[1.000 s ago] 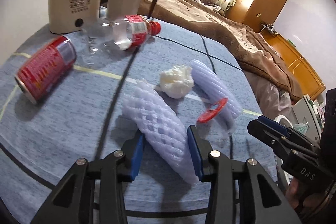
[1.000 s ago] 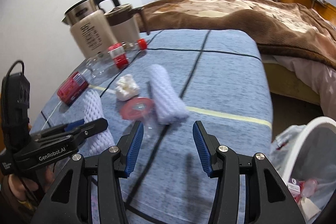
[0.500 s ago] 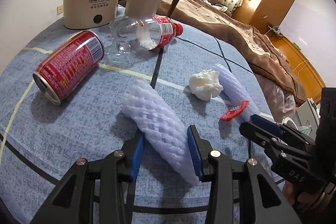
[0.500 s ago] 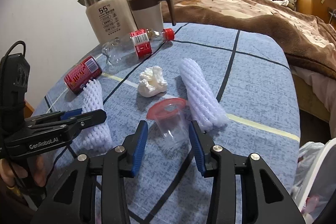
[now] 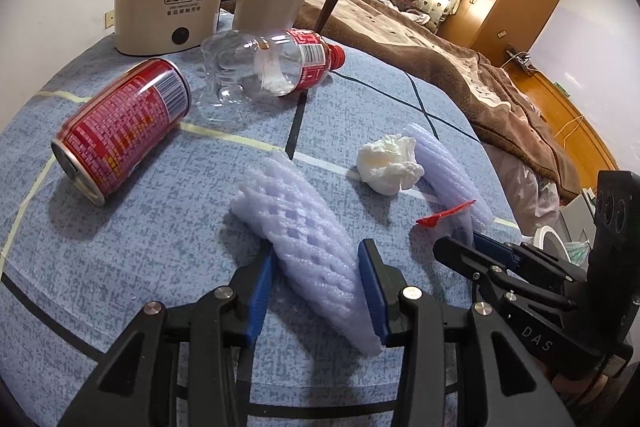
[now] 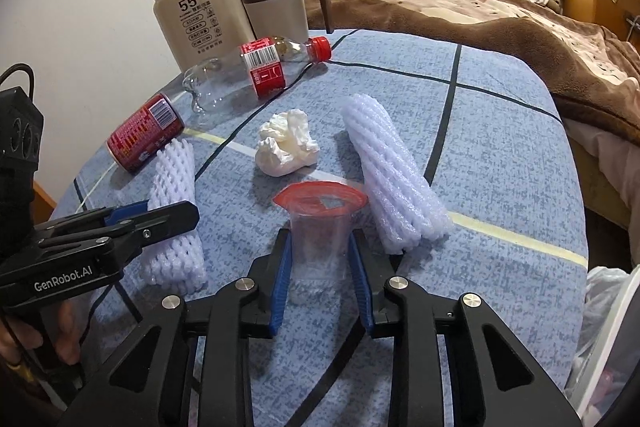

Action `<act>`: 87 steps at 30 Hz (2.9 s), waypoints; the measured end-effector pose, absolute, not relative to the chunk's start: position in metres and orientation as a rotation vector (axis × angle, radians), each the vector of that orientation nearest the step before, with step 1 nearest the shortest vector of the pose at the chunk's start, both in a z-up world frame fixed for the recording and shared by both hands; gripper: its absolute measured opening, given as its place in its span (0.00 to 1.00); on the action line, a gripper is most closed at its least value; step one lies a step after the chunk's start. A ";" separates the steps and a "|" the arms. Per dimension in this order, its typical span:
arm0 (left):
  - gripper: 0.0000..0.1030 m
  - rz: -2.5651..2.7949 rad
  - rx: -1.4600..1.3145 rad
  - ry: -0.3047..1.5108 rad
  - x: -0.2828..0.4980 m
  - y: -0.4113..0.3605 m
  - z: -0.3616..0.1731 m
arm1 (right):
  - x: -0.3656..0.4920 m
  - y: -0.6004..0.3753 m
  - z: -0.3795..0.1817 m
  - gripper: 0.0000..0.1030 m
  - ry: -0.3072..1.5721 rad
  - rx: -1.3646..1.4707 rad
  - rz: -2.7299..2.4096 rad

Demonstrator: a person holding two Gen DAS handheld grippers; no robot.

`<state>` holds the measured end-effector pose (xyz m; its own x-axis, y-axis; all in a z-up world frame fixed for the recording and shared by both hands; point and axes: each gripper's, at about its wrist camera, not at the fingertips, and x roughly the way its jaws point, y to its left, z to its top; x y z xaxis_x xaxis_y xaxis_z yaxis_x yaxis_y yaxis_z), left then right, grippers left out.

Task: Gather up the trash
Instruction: 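Grasp the white foam net with the left tool while the right tool grasps the red-lidded cup, then carry the foam net and red-lidded cup over the white bin, then open both tools to drop the foam net and cup into the bin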

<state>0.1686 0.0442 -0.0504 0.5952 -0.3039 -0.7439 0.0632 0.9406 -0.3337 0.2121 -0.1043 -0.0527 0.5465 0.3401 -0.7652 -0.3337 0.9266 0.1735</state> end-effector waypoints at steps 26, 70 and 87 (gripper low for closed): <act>0.39 -0.317 -0.209 0.853 0.142 0.001 -0.017 | 0.168 -0.149 -0.022 0.28 0.826 0.121 0.344; 0.39 -0.775 0.043 0.884 0.112 -0.252 -0.010 | 0.063 -0.382 -0.021 0.28 0.798 0.304 -0.120; 0.42 -0.793 0.091 0.962 0.119 -0.284 -0.035 | 0.065 -0.407 -0.050 0.29 0.880 0.305 -0.203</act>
<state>0.1186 -0.2839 -0.0354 0.3185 -0.5636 -0.7621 0.6403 0.7208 -0.2654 0.0648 -0.4075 -0.0504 0.6220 -0.0490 -0.7815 0.2976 0.9380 0.1780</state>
